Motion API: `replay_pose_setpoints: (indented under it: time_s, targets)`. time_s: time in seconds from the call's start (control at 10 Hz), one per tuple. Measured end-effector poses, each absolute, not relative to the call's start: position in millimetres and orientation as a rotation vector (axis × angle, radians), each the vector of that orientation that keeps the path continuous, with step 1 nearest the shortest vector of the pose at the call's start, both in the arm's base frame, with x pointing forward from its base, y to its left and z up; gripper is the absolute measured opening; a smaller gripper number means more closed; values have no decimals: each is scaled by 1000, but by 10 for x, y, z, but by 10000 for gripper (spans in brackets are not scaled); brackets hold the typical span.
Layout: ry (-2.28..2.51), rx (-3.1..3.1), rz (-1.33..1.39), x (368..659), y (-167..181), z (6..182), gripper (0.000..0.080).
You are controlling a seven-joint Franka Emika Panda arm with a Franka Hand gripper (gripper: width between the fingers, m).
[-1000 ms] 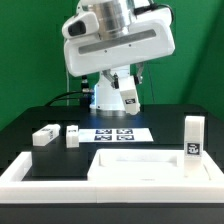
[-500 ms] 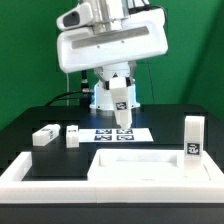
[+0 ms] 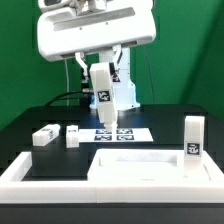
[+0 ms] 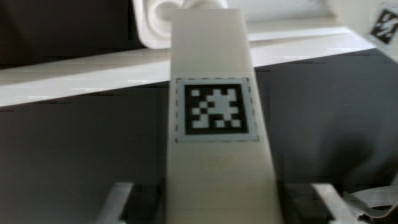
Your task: Assemble desk
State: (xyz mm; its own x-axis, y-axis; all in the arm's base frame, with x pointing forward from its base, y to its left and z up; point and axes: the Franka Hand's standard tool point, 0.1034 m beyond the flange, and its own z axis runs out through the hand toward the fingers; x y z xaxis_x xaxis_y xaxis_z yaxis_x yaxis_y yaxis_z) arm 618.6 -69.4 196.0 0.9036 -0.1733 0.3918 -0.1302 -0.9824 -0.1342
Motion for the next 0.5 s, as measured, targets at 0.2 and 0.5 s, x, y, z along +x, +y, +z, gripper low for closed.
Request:
replay_pose_setpoints:
  time_s: [0.2, 0.5]
  targets:
    - [220, -2972, -633, 6192, -718, 1926, 290]
    - [211, -2988, -684, 6363, -832, 1862, 290]
